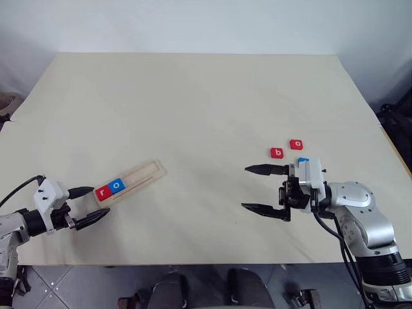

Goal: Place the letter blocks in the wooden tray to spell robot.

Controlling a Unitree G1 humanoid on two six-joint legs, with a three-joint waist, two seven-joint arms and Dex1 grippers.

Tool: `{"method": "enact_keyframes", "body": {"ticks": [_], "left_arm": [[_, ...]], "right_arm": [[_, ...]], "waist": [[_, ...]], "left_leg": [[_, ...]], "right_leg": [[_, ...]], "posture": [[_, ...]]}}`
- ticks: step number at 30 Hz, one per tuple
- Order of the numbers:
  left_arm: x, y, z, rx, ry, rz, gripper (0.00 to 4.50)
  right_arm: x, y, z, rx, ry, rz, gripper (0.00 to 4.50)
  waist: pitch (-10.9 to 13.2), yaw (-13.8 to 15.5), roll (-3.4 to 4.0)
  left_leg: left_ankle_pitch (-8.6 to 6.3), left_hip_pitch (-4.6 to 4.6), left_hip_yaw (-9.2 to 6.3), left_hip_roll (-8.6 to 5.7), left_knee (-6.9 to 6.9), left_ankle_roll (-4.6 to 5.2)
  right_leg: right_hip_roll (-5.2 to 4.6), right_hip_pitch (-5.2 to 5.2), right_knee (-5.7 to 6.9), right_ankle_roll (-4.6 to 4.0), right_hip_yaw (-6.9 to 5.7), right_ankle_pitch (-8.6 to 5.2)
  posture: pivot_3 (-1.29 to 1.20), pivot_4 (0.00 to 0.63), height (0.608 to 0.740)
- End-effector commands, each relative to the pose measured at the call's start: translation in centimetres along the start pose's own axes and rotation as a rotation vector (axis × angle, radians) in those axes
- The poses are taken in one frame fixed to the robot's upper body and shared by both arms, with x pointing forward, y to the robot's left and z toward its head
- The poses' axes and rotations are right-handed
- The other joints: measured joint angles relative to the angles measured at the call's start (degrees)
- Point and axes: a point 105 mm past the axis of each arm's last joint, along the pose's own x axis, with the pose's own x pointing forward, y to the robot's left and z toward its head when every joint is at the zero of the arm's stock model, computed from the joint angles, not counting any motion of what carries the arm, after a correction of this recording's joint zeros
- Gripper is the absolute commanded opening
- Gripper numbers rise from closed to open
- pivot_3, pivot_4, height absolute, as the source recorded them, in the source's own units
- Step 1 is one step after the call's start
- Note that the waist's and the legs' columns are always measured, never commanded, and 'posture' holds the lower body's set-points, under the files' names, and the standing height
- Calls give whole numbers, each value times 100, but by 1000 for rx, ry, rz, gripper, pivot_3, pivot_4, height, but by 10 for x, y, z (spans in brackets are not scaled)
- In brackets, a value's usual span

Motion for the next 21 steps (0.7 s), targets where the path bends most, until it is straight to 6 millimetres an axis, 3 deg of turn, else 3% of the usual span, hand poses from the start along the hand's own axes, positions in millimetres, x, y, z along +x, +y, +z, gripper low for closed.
{"method": "enact_keyframes", "body": {"ticks": [1,5,6,9,12,15,21], "left_arm": [[4,-1,-6,-2,25,-23,4500],[10,-1,-8,5,33,-41,4500],[12,-1,-8,5,34,-45,4089],[17,-3,-11,4,38,-59,3420],[23,-5,-9,17,13,-69,3418],[31,-9,9,58,-62,-93,3418],[66,-42,53,189,-147,-296,3418]], "right_arm": [[-3,-1,14,-46,-29,-11,4483],[-3,-1,15,-47,-29,-15,4483],[-3,-1,16,-47,-28,-19,4500],[-5,-1,17,-48,-25,-25,4500],[-8,-1,17,-46,-17,-34,4500],[-12,-2,17,-47,-5,-52,4500],[-36,1,14,-31,60,-111,4500]], "waist": [[0,3,0],[0,24,1],[0,27,1],[-1,30,3],[-2,44,5],[-2,59,5],[-2,131,1]], "left_leg": [[0,0,0,0,1,0],[0,2,-2,-2,4,0],[0,2,-3,-3,4,0],[0,3,-4,-4,5,1],[0,3,-5,-7,5,1],[1,3,-6,-10,6,2],[1,-2,-5,-10,9,2]], "right_leg": [[0,0,1,0,0,0],[-2,2,6,0,1,0],[-3,3,7,0,1,0],[-4,5,7,0,0,0],[-7,5,10,0,0,0],[-9,8,10,0,-1,0],[-8,7,8,2,-5,1]], "posture": [[0,150,740],[0,150,740],[0,150,740],[0,150,740],[0,150,740],[0,150,740],[0,150,740]]}}
